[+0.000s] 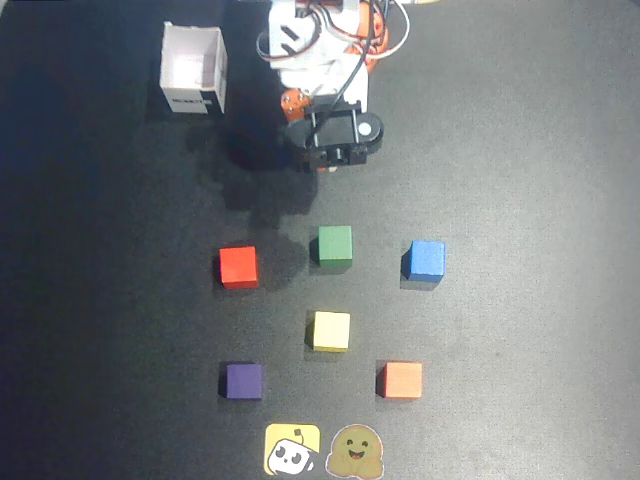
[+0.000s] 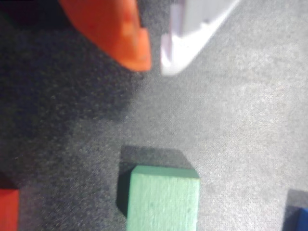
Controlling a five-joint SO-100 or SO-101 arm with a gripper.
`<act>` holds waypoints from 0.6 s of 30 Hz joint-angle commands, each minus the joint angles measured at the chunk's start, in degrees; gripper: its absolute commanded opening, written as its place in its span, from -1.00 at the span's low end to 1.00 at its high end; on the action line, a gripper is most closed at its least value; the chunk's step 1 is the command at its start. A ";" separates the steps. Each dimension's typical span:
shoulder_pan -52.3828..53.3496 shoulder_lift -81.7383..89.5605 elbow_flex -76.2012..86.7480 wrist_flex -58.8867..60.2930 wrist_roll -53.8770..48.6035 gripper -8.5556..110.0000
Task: Put the orange cube on top of the red cube.
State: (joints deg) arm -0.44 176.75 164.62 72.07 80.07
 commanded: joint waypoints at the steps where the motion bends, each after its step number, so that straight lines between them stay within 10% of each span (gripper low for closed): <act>1: 0.35 0.44 0.00 0.09 0.44 -0.85; 18: -0.70 0.44 -0.62 -1.49 1.49 -0.84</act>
State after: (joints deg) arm -0.35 176.75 164.62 71.63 81.91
